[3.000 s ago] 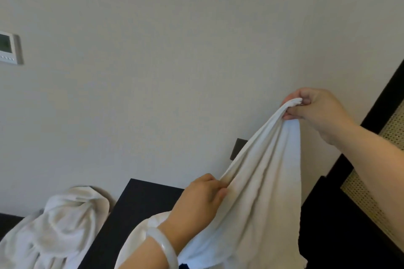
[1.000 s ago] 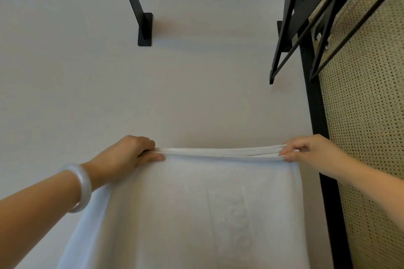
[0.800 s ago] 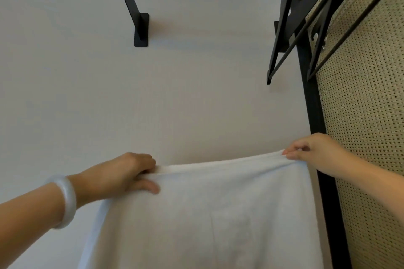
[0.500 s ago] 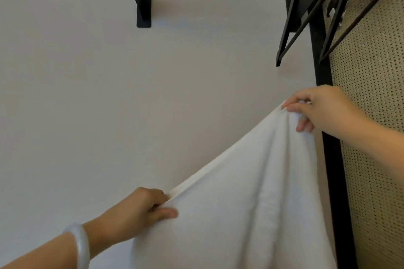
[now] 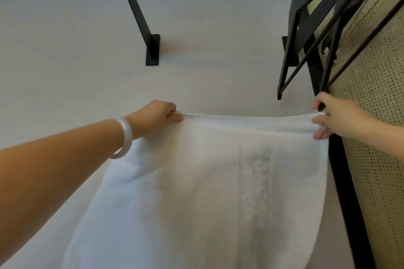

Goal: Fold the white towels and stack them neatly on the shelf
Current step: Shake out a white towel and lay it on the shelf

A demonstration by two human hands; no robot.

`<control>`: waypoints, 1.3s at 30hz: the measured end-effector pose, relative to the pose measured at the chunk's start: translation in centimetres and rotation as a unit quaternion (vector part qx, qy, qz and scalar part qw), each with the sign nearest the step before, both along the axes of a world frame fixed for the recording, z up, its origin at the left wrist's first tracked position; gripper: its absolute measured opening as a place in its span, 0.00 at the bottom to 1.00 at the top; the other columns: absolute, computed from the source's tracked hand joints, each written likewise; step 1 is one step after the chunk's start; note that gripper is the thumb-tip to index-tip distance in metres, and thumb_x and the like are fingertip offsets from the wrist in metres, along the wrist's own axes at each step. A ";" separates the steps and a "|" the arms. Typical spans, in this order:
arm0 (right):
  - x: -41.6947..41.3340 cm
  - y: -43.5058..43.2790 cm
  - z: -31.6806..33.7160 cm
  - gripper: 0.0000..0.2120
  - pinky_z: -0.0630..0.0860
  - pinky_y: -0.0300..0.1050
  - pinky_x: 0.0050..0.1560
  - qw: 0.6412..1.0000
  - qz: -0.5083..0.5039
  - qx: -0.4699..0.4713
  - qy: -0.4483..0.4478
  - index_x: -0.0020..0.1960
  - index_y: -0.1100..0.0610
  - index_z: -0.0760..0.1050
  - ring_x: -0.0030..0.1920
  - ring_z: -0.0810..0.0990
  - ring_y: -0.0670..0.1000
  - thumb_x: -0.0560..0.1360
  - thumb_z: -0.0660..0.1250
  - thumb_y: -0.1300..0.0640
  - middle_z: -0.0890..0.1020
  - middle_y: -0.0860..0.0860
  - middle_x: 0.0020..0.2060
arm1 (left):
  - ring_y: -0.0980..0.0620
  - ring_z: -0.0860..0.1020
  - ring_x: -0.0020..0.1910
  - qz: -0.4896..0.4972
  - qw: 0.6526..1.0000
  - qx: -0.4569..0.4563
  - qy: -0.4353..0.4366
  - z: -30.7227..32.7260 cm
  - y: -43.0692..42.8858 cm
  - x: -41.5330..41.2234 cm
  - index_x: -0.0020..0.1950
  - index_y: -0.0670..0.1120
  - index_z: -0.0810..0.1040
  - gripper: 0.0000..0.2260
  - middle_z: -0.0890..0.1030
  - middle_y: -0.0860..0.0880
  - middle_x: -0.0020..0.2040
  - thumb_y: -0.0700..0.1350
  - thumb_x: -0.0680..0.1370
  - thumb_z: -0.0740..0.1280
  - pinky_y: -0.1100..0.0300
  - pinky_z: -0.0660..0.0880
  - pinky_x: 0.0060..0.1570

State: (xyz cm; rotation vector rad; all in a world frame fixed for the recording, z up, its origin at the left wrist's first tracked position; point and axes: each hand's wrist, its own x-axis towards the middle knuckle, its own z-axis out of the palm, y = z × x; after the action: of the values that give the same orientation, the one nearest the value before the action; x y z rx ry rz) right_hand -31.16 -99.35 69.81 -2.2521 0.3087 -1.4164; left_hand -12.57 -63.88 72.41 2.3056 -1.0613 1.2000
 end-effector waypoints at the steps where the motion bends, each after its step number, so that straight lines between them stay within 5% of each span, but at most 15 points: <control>1: -0.1 -0.2 -0.2 0.08 0.82 0.60 0.46 1.000 0.007 -0.001 0.023 0.58 0.60 0.72 0.33 0.85 0.61 0.80 0.62 0.67 0.83 0.63 0.31 | 0.49 0.69 0.36 0.013 1.000 0.021 -0.003 0.0 0.6 -0.1 0.35 0.46 0.66 0.17 0.71 0.49 0.36 0.51 0.82 0.61 0.57 0.63 0.34; 7: -0.5 1.1 1.3 0.04 0.78 0.45 0.38 0.999 0.017 -0.025 -0.018 0.53 0.60 0.76 0.31 0.84 0.55 0.81 0.63 0.63 0.83 0.59 0.28 | 0.47 0.70 0.39 0.038 0.998 0.039 -0.041 0.7 4.3 -1.5 0.37 0.46 0.65 0.15 0.72 0.49 0.37 0.48 0.83 0.60 0.66 0.63 0.33; 13: -0.5 1.6 3.5 0.06 0.72 0.44 0.32 0.999 -0.010 -0.030 0.006 0.55 0.59 0.76 0.19 0.71 0.49 0.80 0.65 0.59 0.78 0.56 0.21 | 0.50 0.70 0.37 0.048 0.997 0.015 -0.054 2.9 6.6 -2.9 0.36 0.47 0.69 0.14 0.73 0.50 0.36 0.49 0.81 0.64 0.62 0.65 0.34; 17: 2.6 0.2 0.5 0.16 0.81 0.51 0.35 0.992 0.070 0.090 0.061 0.67 0.65 0.69 0.27 0.83 0.56 0.81 0.63 0.63 0.83 0.65 0.33 | 0.51 0.71 0.36 0.070 0.993 0.091 0.023 0.2 5.3 -0.7 0.34 0.49 0.71 0.14 0.73 0.53 0.33 0.49 0.79 0.67 0.61 0.66 0.35; 21: 7.5 -2.0 -5.0 0.10 0.83 0.54 0.36 0.973 0.090 0.182 0.109 0.60 0.71 0.70 0.32 0.85 0.61 0.80 0.62 0.68 0.82 0.67 0.35 | 0.50 0.73 0.41 0.098 0.979 0.155 0.086 -5.0 2.4 3.8 0.44 0.45 0.79 0.09 0.75 0.53 0.36 0.49 0.79 0.66 0.59 0.66 0.39; 23: 8.8 -2.7 -6.5 0.09 0.83 0.55 0.41 0.975 0.082 0.185 0.094 0.58 0.71 0.72 0.34 0.85 0.61 0.80 0.62 0.68 0.83 0.65 0.34 | 0.49 0.74 0.43 0.119 0.980 0.132 0.089 -6.1 1.0 4.9 0.50 0.46 0.81 0.09 0.76 0.53 0.38 0.50 0.79 0.67 0.60 0.68 0.41; 26: 9.0 -2.8 -5.3 0.11 0.82 0.48 0.41 0.978 0.105 0.173 -0.043 0.62 0.66 0.74 0.35 0.84 0.56 0.80 0.61 0.68 0.81 0.61 0.43 | 0.46 0.79 0.47 0.120 0.991 0.038 0.047 -4.4 -0.3 5.4 0.51 0.45 0.83 0.09 0.82 0.47 0.45 0.49 0.78 0.69 0.59 0.73 0.45; 30: 7.1 -2.1 -3.1 0.09 0.82 0.52 0.48 0.977 0.092 0.066 -0.181 0.44 0.55 0.77 0.41 0.84 0.54 0.81 0.63 0.62 0.83 0.56 0.39 | 0.49 0.81 0.28 0.018 0.980 -0.193 0.035 -2.4 -0.5 3.6 0.42 0.39 0.82 0.08 0.81 0.46 0.27 0.35 0.76 0.64 0.62 0.77 0.38; 33: 6.2 -2.0 -6.6 0.09 0.82 0.48 0.47 0.974 0.133 0.092 -0.160 0.43 0.55 0.77 0.42 0.86 0.55 0.80 0.64 0.62 0.84 0.54 0.35 | 0.52 0.82 0.27 -0.019 0.972 -0.206 0.108 -6.1 0.0 2.6 0.42 0.40 0.83 0.08 0.82 0.46 0.27 0.34 0.77 0.65 0.64 0.79 0.40; 36: 6.9 -2.4 -14.5 0.07 0.80 0.54 0.48 0.977 0.161 0.127 -0.054 0.45 0.54 0.77 0.42 0.86 0.54 0.78 0.68 0.50 0.85 0.48 0.37 | 0.51 0.82 0.27 -0.019 0.960 -0.189 0.208 -13.2 0.5 2.6 0.43 0.44 0.83 0.07 0.83 0.44 0.28 0.36 0.78 0.67 0.70 0.75 0.33; 39: 8.1 -4.6 -23.8 0.43 0.82 0.54 0.47 0.961 0.182 0.207 0.030 0.48 0.51 0.73 0.42 0.86 0.52 0.50 0.66 0.18 0.86 0.44 0.39 | 0.51 0.82 0.27 0.002 0.942 -0.163 0.292 -21.0 0.9 2.3 0.44 0.46 0.83 0.07 0.83 0.42 0.30 0.37 0.78 0.67 0.71 0.73 0.30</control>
State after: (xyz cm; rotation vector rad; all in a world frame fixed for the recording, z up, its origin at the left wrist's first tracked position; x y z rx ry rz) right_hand -23.08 -103.93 45.99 -1.8892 0.1762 -0.9873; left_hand -10.22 -62.93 51.40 2.1794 -0.5889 0.5612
